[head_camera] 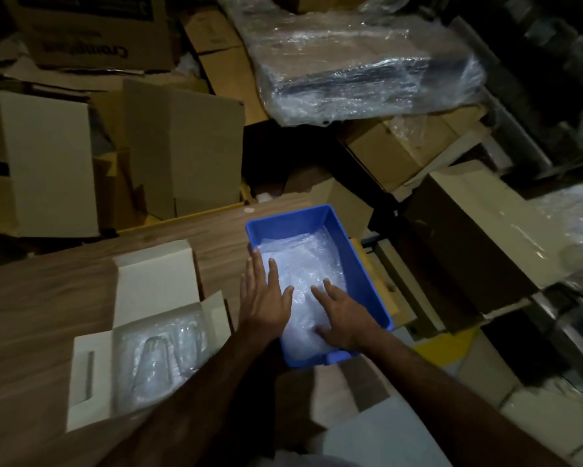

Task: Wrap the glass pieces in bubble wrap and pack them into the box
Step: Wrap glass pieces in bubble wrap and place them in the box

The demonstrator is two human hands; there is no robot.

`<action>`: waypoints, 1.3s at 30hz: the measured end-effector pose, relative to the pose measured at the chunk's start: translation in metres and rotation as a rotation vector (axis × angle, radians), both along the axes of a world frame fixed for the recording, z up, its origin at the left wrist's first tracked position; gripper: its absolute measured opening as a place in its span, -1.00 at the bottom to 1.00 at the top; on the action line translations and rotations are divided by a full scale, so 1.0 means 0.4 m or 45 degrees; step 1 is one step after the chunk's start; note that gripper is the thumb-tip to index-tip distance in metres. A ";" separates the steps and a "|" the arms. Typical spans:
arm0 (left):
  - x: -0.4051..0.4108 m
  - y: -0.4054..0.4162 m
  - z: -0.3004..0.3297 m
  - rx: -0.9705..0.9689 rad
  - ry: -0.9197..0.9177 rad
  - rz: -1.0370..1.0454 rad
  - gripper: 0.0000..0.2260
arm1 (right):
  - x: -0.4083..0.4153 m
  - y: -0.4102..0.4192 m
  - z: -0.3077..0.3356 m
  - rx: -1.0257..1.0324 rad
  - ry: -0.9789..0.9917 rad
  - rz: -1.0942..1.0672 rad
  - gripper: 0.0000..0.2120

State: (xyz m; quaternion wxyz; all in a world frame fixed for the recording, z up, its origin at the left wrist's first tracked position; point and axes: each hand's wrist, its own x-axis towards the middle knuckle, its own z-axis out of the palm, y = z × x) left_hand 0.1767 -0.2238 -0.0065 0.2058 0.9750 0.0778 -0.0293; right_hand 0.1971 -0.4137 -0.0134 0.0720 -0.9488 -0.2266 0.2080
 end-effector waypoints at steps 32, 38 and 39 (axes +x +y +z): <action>0.004 0.047 0.138 -0.338 -0.476 -0.274 -0.53 | 0.050 -0.014 0.142 0.781 -0.588 0.172 -0.52; -0.038 0.182 0.294 -0.262 -0.784 -0.474 -0.78 | 0.043 0.044 0.234 0.765 -0.636 0.293 -0.28; -0.056 0.204 0.309 -0.235 -0.799 -0.490 -0.77 | 0.041 0.065 0.245 0.753 -0.624 0.315 -0.26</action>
